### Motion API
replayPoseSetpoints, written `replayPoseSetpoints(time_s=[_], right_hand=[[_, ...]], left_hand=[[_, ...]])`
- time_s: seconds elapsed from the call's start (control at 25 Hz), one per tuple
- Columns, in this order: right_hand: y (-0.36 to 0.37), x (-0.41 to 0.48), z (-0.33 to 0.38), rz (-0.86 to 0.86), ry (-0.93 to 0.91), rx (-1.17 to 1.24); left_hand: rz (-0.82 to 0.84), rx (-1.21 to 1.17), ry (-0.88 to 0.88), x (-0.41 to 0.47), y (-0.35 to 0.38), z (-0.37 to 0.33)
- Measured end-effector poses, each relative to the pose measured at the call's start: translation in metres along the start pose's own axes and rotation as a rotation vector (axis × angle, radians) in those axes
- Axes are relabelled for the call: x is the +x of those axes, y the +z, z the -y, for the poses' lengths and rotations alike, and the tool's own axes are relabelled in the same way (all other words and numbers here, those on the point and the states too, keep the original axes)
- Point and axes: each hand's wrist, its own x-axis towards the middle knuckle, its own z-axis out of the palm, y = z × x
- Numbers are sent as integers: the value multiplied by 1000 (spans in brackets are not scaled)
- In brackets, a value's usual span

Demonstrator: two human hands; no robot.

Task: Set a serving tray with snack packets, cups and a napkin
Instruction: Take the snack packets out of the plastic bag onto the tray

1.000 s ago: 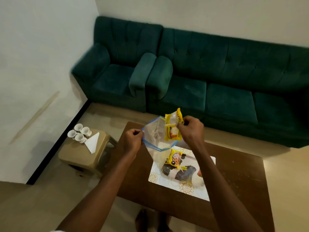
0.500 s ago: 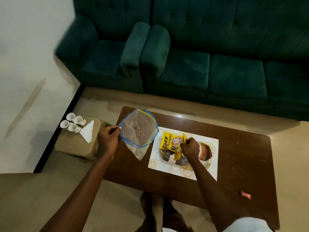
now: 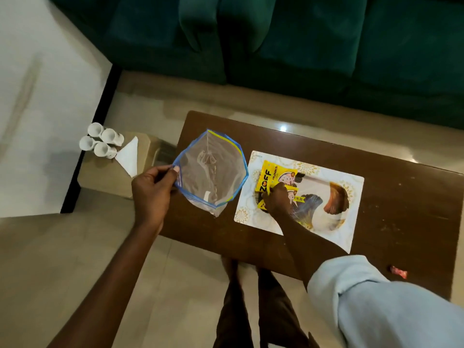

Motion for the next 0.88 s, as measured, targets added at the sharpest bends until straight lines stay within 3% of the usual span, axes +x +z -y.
replayPoseSetpoints(time_s=[0.16,0.36,0.48,0.6,0.72,0.88], right_hand=[[1,5,-1,117,-110,-77],[-16,-1,3,272,-137,16],[-41,-17,24,176,-145,260],[-84,-30,64,258,-418,541],[-139,-56,115,375,-682,368],[-185,-113,156,527,-842,140]], left_hand=[[8,3,-7,-2,2,-5],[29,11,30,-14,4,-17],[66,33,57,-25,2,-34],[274,82,82,-32,-7,-61],[456,109,137,-35,-26,-103],[480,173,243,-36,-61,-170]])
